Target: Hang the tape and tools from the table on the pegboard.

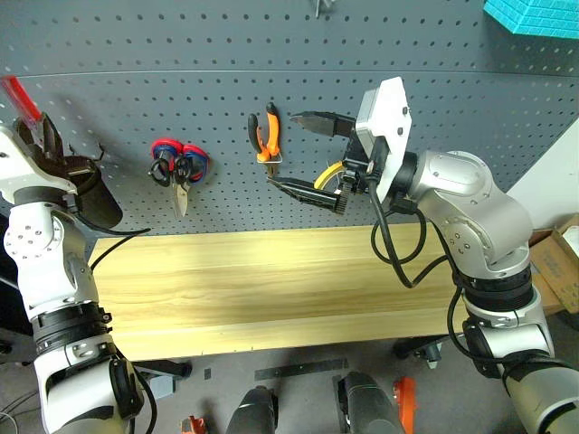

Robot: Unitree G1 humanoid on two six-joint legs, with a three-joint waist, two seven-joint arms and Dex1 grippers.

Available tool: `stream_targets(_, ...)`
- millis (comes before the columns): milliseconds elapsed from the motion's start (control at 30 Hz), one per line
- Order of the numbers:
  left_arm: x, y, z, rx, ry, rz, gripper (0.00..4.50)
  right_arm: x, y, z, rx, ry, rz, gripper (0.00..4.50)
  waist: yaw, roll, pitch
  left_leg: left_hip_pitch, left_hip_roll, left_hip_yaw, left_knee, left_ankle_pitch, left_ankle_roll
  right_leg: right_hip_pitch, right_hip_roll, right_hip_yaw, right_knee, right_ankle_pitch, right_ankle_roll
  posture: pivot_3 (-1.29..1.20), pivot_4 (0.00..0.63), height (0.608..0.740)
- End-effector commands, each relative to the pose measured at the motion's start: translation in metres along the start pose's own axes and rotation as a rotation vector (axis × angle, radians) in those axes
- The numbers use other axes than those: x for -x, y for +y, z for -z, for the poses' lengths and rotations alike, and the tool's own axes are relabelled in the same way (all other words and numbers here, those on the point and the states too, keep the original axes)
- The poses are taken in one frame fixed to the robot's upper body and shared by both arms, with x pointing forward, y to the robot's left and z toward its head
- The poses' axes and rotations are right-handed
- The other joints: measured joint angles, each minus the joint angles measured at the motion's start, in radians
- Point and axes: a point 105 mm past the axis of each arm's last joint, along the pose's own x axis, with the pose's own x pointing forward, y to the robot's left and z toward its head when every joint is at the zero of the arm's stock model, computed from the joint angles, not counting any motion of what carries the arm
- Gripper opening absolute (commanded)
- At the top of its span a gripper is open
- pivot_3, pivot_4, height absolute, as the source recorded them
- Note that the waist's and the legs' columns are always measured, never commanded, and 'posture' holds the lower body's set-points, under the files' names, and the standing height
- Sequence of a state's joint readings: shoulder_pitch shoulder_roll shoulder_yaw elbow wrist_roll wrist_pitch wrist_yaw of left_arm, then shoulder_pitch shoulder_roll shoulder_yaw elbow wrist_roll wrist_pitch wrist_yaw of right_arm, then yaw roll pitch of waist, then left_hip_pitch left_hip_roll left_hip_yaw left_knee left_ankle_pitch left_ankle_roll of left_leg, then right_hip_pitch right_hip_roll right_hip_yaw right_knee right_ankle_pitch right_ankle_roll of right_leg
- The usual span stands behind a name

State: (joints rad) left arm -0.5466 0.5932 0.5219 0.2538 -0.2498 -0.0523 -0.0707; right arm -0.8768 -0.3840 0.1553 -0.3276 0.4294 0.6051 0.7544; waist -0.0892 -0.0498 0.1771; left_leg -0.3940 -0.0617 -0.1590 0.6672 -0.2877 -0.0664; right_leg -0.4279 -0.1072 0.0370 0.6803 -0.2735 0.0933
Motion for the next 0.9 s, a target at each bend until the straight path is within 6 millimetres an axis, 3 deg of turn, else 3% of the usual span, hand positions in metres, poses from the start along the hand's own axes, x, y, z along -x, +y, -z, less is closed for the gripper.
stream_targets(33, 0.0, 0.008, -0.022, 0.0, -0.084, -0.038, 1.15, 0.0, -0.002, -0.014, 0.033, -0.04, 0.006, 4.5, 0.001, 0.0, -0.002, 0.0, 0.0, 0.0, 0.0, 0.0, 0.0, 0.0, 0.0, 0.0, 0.0, 0.0, 0.0, -0.03, 0.115, 0.74)
stream_targets(367, 0.004, 0.014, -0.048, -0.011, -0.19, -0.106, 4.45, 0.001, -0.004, -0.013, 0.037, -0.036, 0.004, 4.5, 0.001, 0.0, -0.008, 0.0, 0.0, 0.0, 0.001, 0.0, 0.0, 0.0, 0.0, 0.0, 0.001, 0.0, 0.0, -0.02, 0.116, 0.74)
stream_targets(533, -0.004, 0.003, -0.087, -0.006, -0.306, -0.097, 4.45, 0.002, -0.005, -0.013, 0.042, -0.039, 0.004, 4.5, 0.003, -0.001, -0.01, 0.0, 0.0, 0.0, 0.001, 0.0, 0.0, 0.0, 0.0, 0.0, 0.001, 0.0, 0.0, -0.02, 0.112, 0.74)
stream_targets(600, -0.009, -0.024, -0.108, -0.004, -0.361, 0.017, 4.45, 0.002, -0.006, -0.014, 0.043, -0.045, 0.005, 4.5, 0.004, -0.001, -0.011, -0.001, 0.0, 0.0, 0.003, 0.0, 0.0, 0.001, 0.0, 0.0, 0.001, 0.0, 0.0, -0.02, 0.111, 0.74)
stream_targets(667, -0.01, -0.065, -0.12, 0.003, -0.372, 0.199, 4.45, 0.003, -0.007, -0.015, 0.042, -0.051, 0.007, 4.5, 0.009, 0.0, -0.013, -0.001, -0.001, -0.001, 0.004, 0.0, 0.0, 0.002, 0.0, -0.001, 0.001, 0.001, 0.0, -0.02, 0.108, 0.74)
stream_targets(800, 0.002, -0.125, -0.095, 0.055, -0.182, 0.492, 4.45, 0.008, -0.008, -0.017, 0.031, -0.06, 0.018, 4.5, 0.009, 0.007, -0.022, -0.001, -0.003, -0.001, 0.007, 0.0, 0.001, 0.005, 0.0, -0.001, 0.0, 0.001, 0.002, -0.03, 0.109, 0.74)
stream_targets(900, 0.022, -0.156, -0.069, 0.097, 0.006, 0.647, 4.45, 0.012, -0.009, -0.017, 0.016, -0.06, 0.042, 4.5, -0.001, 0.012, -0.025, 0.001, -0.003, -0.001, 0.008, -0.001, 0.001, 0.005, 0.0, 0.0, 0.002, 0.001, 0.002, -0.04, 0.111, 0.74)
